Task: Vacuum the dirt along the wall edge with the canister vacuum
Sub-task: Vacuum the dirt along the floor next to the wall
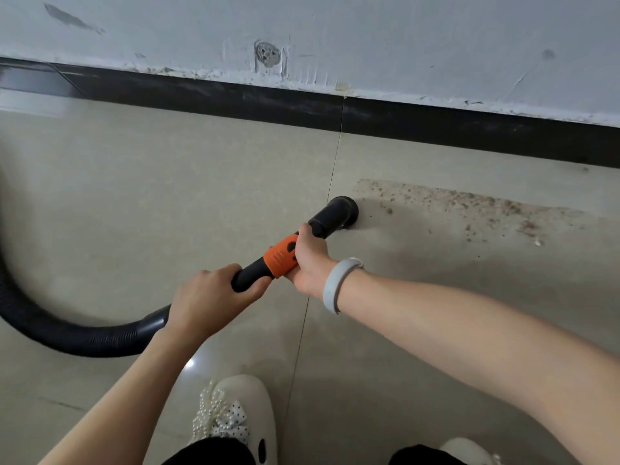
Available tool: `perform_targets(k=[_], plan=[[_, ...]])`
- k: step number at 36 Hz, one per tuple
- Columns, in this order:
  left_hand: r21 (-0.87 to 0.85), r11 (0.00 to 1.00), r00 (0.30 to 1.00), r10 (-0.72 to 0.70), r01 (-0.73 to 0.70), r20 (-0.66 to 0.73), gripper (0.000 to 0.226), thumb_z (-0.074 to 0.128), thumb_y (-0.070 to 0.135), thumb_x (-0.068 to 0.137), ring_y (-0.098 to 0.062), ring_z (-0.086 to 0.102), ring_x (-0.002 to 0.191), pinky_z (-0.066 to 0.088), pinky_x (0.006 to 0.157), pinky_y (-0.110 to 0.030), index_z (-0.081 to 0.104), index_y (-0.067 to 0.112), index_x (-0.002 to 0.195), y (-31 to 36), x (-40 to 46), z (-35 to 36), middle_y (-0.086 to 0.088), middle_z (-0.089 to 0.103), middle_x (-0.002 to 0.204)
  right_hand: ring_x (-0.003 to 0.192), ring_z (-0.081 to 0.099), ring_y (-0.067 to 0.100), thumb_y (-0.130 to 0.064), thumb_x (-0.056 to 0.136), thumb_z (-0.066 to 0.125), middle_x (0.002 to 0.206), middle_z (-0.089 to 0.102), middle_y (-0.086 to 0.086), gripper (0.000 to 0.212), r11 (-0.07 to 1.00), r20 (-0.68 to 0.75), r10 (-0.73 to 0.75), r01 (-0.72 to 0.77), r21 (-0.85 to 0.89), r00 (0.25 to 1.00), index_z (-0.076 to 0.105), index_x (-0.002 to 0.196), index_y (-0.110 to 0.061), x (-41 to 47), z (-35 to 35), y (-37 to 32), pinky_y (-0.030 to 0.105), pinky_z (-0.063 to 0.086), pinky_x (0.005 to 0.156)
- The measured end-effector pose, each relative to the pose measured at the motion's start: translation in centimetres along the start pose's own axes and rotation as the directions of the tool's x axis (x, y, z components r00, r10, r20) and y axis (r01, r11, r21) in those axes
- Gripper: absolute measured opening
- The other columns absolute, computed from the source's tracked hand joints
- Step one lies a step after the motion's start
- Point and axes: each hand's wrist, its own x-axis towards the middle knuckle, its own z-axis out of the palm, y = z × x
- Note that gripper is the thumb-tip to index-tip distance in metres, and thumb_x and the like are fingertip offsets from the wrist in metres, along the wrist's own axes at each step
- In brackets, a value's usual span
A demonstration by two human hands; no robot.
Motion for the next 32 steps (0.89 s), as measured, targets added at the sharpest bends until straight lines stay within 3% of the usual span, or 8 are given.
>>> perform_targets(k=[7,11,14,19,24,27,32], plan=[[-0.167,0.986,0.999,-0.035,0.032,-0.018,0.053,0.052,0.065,0.080,-0.017,0.050,0.050,0.027,0.046,-0.027,0.049,0.016,0.061,3.1,3.4,0.2,0.002,0.049,0.050,0.113,0.060,0.034,-0.037,0.100,0.044,0.126,0.059,0.016,0.044,0.992,-0.050,-0.110,0.106,-0.074,0.993,0.046,0.131,-0.005,0.2,0.2,-4.6,0.051,0.050,0.096],[-0.181,0.983,1.000,-0.015,0.014,-0.006,0.053,0.051,0.066,0.080,-0.018,0.050,0.049,0.028,0.046,-0.027,0.049,0.017,0.060,4.3,4.4,0.1,0.002,0.049,0.051,0.081,0.066,0.028,-0.033,0.100,0.047,0.086,0.060,0.010,0.026,0.995,-0.062,-0.096,0.098,0.033,0.993,0.047,0.098,-0.007,-0.1,-0.6,-5.8,0.047,0.053,0.093],[-0.162,0.987,1.000,0.004,-0.003,0.002,0.053,0.051,0.066,0.080,-0.018,0.048,0.048,0.028,0.046,-0.027,0.047,0.017,0.058,4.3,3.8,0.3,0.003,0.047,0.049,0.070,0.064,0.024,-0.033,0.101,0.046,0.084,0.057,0.010,0.028,0.995,-0.057,-0.066,0.070,0.077,0.996,0.041,0.082,-0.013,-0.6,-1.3,-5.3,0.046,0.055,0.090],[-0.098,0.993,0.997,0.073,-0.069,0.038,0.056,0.049,0.070,0.078,-0.016,0.048,0.046,0.030,0.046,-0.026,0.048,0.018,0.059,2.2,1.7,0.2,0.003,0.048,0.048,0.108,0.063,0.034,-0.033,0.100,0.044,0.114,0.062,0.018,0.027,0.999,-0.046,-0.038,0.040,0.024,0.998,0.044,0.109,-0.008,-1.0,-1.9,-2.2,0.049,0.051,0.097],[-0.009,0.999,0.999,0.036,-0.036,-0.020,0.050,0.056,0.062,0.080,-0.019,0.053,0.050,0.027,0.045,-0.026,0.048,0.016,0.062,0.6,-0.7,0.6,0.001,0.050,0.048,0.099,0.066,0.031,-0.028,0.099,0.044,0.103,0.062,0.016,0.026,1.000,0.019,-0.018,0.018,0.018,1.000,0.045,0.113,-0.006,-1.5,-1.3,0.1,0.047,0.053,0.094],[-0.051,0.999,1.000,-0.016,0.016,-0.015,0.045,0.062,0.055,0.081,-0.022,0.053,0.050,0.028,0.045,-0.027,0.049,0.015,0.064,-0.9,-1.9,1.0,-0.001,0.051,0.049,0.106,0.064,0.034,-0.027,0.099,0.044,0.104,0.060,0.015,0.030,1.000,0.059,0.002,-0.001,-0.009,0.998,0.045,0.121,-0.006,-1.8,-0.4,1.3,0.049,0.052,0.095],[-0.098,0.994,0.998,-0.060,0.057,-0.029,0.042,0.068,0.047,0.080,-0.023,0.052,0.048,0.030,0.045,-0.027,0.052,0.013,0.062,-4.4,-3.0,0.5,-0.003,0.051,0.047,0.112,0.061,0.033,-0.031,0.099,0.045,0.125,0.058,0.020,0.048,0.997,0.113,0.047,-0.039,-0.068,0.992,0.036,0.139,-0.006,-2.2,2.6,3.4,0.049,0.051,0.096]])
